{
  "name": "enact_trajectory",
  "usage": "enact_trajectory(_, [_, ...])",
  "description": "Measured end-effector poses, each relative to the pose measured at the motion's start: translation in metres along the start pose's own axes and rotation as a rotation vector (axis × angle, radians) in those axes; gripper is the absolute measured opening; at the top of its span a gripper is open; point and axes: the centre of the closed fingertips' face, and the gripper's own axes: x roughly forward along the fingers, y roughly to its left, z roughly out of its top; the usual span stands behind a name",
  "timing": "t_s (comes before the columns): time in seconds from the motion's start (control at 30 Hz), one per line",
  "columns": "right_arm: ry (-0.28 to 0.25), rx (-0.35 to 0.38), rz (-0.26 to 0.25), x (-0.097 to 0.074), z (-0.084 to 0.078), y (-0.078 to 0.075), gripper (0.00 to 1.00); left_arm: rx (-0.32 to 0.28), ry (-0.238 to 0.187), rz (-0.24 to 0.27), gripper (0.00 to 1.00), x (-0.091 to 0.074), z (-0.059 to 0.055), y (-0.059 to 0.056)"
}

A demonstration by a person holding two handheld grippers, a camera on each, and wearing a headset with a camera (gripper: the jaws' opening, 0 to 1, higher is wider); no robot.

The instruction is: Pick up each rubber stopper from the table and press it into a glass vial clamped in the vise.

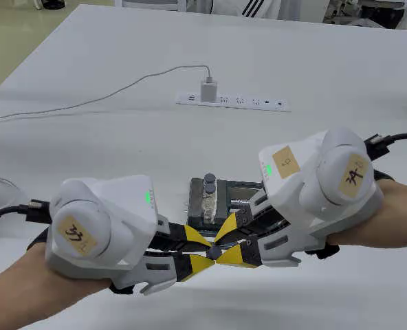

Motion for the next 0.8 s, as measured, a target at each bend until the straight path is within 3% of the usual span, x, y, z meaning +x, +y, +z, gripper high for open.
enact_trajectory(0.23, [0.024, 0.011, -0.002, 0.001, -0.010, -0.002, 0.06, -0.123, -0.038, 0.065, 0.21, -0.006, -0.009, 0.010])
enact_trajectory(0.43, [0.040, 0.028, -0.007, 0.001, -0.016, -0.004, 0.06, -0.193, -0.065, 0.152, 0.46, -0.011, -0.022, 0.023])
enact_trajectory(0.6, [0.048, 0.032, -0.007, 0.001, -0.020, -0.005, 0.06, -0.202, -0.079, 0.219, 0.71, -0.017, -0.028, 0.032])
enact_trajectory(0.7, [0.055, 0.033, -0.005, 0.002, -0.023, -0.005, 0.06, -0.215, -0.084, 0.243, 0.78, -0.020, -0.030, 0.037])
enact_trajectory(0.8, [0.061, 0.036, -0.002, 0.002, -0.025, -0.006, 0.06, -0.235, -0.114, 0.275, 0.88, -0.024, -0.028, 0.042])
